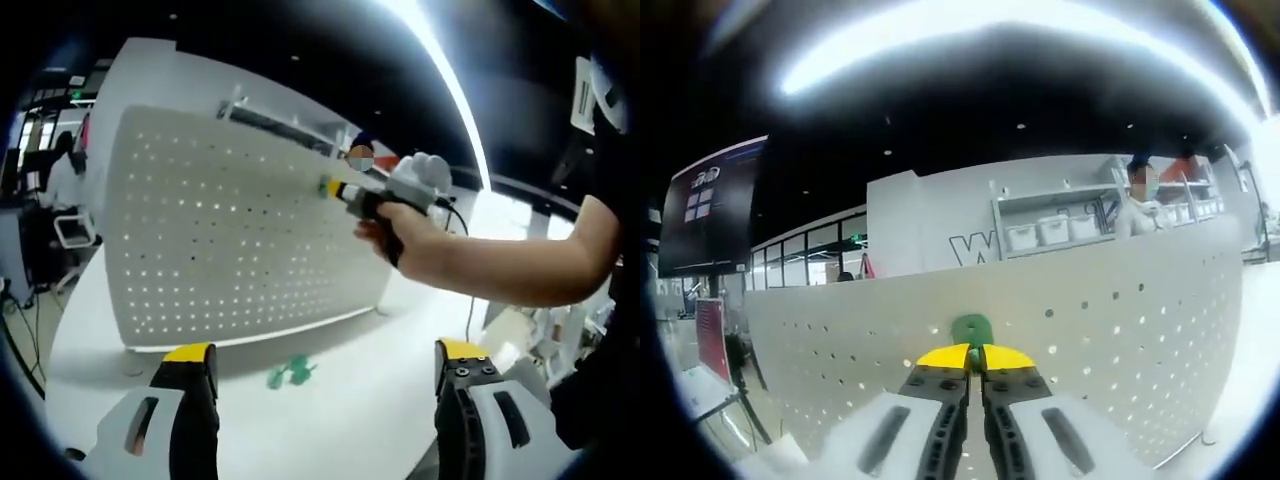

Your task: Insert the hook assembly into the mounting plate slot until the hook locks in place.

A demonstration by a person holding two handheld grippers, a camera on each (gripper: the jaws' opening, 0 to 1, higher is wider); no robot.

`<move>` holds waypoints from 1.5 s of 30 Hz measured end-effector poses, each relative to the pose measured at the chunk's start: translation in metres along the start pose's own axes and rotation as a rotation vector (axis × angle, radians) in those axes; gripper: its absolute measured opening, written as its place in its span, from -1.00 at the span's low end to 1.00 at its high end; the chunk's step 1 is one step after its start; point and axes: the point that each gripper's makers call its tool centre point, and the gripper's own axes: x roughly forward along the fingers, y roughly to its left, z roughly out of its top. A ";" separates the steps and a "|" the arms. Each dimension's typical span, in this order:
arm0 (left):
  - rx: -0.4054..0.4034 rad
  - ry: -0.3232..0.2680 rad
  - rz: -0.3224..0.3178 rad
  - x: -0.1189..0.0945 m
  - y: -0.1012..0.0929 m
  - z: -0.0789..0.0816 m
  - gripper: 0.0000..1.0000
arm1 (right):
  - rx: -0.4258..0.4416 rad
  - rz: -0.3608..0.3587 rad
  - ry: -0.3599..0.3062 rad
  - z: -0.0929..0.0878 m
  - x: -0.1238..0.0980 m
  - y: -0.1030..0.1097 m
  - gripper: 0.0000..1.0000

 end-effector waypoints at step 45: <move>-0.071 0.118 0.100 -0.026 0.016 -0.030 0.85 | -0.140 0.183 0.007 0.067 -0.091 -0.015 -0.62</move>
